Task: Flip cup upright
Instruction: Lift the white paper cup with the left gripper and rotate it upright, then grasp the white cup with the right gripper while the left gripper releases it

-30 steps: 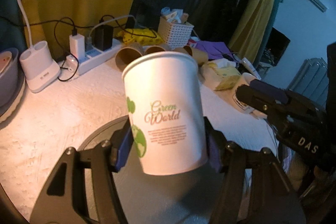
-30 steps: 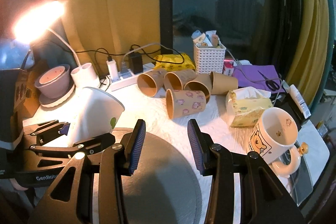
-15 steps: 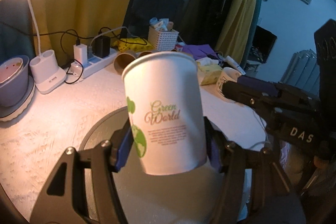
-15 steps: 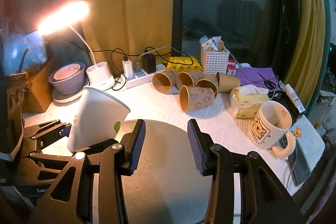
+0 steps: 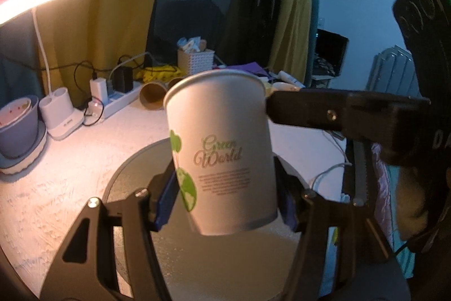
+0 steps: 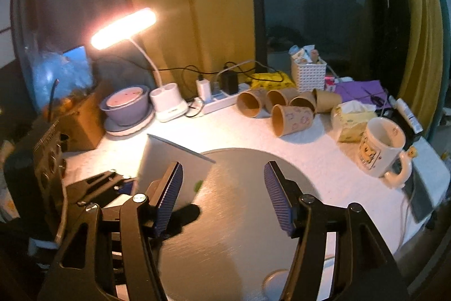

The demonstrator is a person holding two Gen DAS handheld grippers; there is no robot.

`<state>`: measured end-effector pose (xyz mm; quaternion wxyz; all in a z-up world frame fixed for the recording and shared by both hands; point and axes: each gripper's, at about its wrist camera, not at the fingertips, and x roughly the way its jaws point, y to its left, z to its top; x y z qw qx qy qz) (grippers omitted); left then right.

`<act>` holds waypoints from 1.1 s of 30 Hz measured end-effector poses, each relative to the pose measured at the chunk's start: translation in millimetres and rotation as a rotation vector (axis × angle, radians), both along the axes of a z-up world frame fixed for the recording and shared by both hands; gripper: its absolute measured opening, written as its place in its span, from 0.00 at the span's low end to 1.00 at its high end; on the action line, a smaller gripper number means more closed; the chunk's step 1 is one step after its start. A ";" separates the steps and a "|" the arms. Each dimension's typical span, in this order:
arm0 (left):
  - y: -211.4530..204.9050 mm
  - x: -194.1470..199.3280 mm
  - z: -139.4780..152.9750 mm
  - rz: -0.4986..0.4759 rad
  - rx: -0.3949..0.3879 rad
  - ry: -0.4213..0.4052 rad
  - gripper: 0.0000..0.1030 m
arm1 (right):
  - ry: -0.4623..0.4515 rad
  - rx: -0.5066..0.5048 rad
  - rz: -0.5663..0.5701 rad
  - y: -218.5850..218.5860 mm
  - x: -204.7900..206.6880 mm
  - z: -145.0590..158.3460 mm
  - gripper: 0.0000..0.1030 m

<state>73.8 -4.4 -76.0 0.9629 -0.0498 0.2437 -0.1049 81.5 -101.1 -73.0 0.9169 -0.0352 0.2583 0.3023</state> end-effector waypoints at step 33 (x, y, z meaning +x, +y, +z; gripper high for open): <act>-29.7 -54.4 2.8 -0.006 0.137 -0.204 0.60 | 0.265 0.220 0.217 -2.8 -10.8 -8.0 0.67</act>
